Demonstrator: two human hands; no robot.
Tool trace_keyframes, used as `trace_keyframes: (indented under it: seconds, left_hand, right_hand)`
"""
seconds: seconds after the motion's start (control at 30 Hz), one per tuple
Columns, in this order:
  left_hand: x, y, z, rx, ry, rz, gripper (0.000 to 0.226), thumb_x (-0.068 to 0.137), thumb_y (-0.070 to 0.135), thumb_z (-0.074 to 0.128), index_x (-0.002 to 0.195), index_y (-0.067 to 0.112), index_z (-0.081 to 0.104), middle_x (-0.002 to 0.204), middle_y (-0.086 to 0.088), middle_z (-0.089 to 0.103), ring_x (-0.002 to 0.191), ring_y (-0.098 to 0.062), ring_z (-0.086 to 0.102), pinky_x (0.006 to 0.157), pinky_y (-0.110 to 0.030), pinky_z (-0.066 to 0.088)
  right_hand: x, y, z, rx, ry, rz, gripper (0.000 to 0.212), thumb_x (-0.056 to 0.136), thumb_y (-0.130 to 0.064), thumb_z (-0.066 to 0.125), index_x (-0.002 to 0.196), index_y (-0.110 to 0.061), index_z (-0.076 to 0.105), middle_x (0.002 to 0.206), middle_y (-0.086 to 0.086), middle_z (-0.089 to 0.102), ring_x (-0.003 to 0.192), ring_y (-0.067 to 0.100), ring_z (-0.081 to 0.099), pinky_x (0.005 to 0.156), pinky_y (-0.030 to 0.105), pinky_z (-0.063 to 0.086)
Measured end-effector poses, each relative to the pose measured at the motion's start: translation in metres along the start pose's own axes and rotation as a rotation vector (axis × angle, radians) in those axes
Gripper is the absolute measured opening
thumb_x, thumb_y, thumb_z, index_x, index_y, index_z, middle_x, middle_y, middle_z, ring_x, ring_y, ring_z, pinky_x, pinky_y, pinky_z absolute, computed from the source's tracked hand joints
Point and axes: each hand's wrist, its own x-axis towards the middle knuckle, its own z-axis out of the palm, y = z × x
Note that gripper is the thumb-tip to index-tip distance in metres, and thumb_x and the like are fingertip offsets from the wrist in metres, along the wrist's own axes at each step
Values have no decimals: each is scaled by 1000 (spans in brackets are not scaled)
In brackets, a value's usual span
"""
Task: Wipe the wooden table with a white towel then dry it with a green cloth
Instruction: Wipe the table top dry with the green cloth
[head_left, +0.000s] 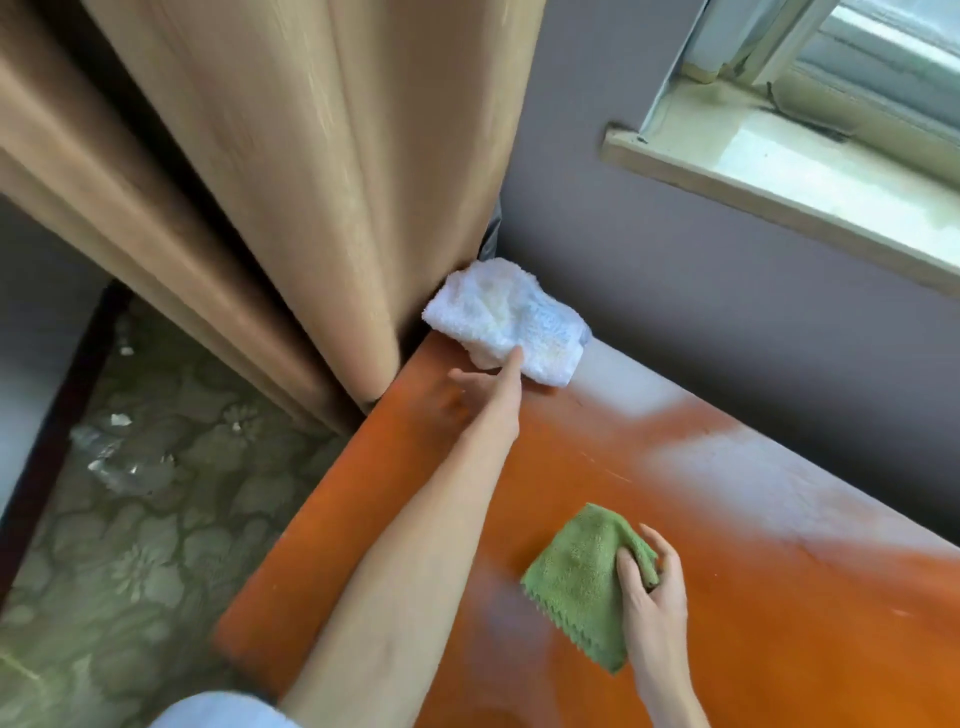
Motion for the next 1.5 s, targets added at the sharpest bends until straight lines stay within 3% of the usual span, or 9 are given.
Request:
trace_keyframes:
  seconds: [0.13,0.33,0.47,0.6,0.83,1.0,1.13,1.27,1.5]
  left_hand:
    - [-77,-67,-85,120,-270,342,64,80,50,74,131,32,39,117,-4,58,107,-20,62,95,-38,52]
    - [-116,-135,-199,255,-788,217,92,62,55,89,141,45,45,139,11,54,128,-9,53,106,-34,46]
    - [-119,-145,-227,87,-667,70,78,56,31,93,124,27,56,123,-5,68,110,-20,68,95,-41,56]
    - [-103,-130,-225,-228,-231,-59,71,64,12,89,128,17,58,121,-13,68,103,-28,70,87,-46,59]
    - [-54,-28,-217,203,62,912,26,81,-3,66,103,12,66,108,-1,64,97,-15,61,91,-42,54]
    - [-20,-82,-295,824,126,1532,47,80,-21,48,118,5,59,126,-21,57,125,-34,52,104,-50,49]
    - [-19,-179,-379,1148,26,1360,81,68,-21,68,137,17,49,146,-17,47,140,-38,37,111,-63,34]
    - [-41,-226,-396,1425,-204,1132,79,88,65,53,154,24,36,164,-12,20,152,-34,16,122,-55,8]
    - [-27,-199,-361,1166,-8,966,72,99,60,22,150,14,44,158,-10,36,146,-29,24,119,-46,11]
  right_hand:
    - [-5,-7,17,-46,-146,-51,35,98,-21,59,128,-37,51,127,-6,59,112,14,58,101,45,49]
    - [-28,-13,43,-188,-697,-148,54,93,-19,67,136,-46,50,125,-16,66,112,4,63,93,27,52]
    - [-42,-13,59,-110,-558,-193,49,91,-21,68,134,-37,51,115,-10,69,97,-3,67,78,18,55]
    - [-41,7,61,-72,-441,-195,53,92,-35,61,142,-35,43,134,-21,55,115,-4,59,90,18,50]
    - [-26,96,3,-511,63,-198,54,98,-15,56,149,-8,38,152,14,43,139,32,40,116,46,32]
    - [-66,159,-15,-807,154,-326,53,95,-27,48,145,-9,44,153,15,41,140,36,37,116,48,28]
    - [-102,192,-27,-883,154,-370,57,94,-37,38,146,-13,45,156,13,38,140,37,36,113,49,30]
    - [-120,221,-38,-924,165,-361,59,94,-39,34,145,-13,46,155,16,40,137,40,38,110,54,32]
    - [-114,256,-56,-1041,38,-420,57,96,-37,41,150,-18,41,162,11,26,144,38,29,123,43,5]
